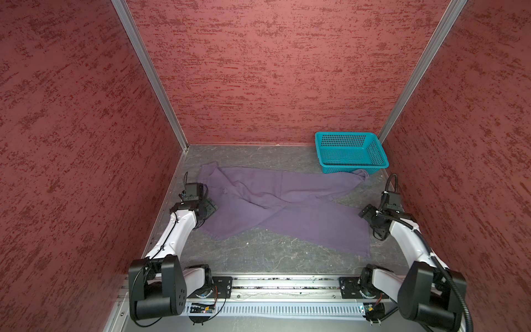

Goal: Fold and stack the trousers
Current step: Smooth out the trousers at the center of the table.

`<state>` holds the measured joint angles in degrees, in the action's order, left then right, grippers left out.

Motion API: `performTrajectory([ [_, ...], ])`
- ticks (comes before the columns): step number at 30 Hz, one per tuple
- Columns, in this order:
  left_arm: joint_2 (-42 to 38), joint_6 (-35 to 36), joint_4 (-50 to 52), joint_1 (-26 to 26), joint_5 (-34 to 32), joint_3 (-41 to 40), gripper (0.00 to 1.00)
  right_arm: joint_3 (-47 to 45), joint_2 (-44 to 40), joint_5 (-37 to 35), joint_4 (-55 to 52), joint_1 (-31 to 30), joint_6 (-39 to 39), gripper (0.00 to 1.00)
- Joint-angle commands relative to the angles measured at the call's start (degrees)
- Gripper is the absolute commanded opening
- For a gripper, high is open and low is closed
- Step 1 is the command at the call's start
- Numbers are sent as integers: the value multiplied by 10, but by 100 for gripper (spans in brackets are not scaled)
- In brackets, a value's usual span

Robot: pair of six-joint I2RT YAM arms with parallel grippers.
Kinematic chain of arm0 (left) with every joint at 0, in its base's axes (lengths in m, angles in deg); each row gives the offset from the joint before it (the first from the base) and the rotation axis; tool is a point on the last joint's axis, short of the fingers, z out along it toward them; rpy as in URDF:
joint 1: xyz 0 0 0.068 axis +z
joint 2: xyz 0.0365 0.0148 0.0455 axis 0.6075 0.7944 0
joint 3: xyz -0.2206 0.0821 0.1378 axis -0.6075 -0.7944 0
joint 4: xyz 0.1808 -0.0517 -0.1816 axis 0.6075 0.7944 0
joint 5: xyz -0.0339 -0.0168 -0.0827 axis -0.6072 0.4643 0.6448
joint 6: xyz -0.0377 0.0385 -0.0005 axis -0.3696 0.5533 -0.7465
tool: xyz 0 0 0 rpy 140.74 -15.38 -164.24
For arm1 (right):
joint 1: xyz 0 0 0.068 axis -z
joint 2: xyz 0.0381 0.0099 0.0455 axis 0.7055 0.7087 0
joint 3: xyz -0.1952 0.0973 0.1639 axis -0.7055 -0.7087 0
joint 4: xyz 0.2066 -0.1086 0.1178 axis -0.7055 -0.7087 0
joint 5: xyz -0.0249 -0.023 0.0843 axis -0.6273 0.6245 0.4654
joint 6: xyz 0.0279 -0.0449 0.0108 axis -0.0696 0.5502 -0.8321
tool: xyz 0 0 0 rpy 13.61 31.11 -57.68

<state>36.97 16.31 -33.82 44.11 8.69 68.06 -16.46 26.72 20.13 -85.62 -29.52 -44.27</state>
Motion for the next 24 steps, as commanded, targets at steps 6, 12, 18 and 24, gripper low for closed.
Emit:
performTrajectory([
  [6, 56, -8, -94, 20, 52, -25, 85, -78, 16, 0, 28, -16, -51, 86],
  [12, 114, -5, -137, 32, 75, -31, 83, -86, 46, 3, 51, -30, -60, 76],
  [18, 150, -8, -171, 46, 92, -39, 73, -49, 103, 10, 61, -38, -50, 21],
  [24, 170, -9, -195, 74, 120, -48, 26, 66, 115, -51, -35, -37, -5, 0],
])
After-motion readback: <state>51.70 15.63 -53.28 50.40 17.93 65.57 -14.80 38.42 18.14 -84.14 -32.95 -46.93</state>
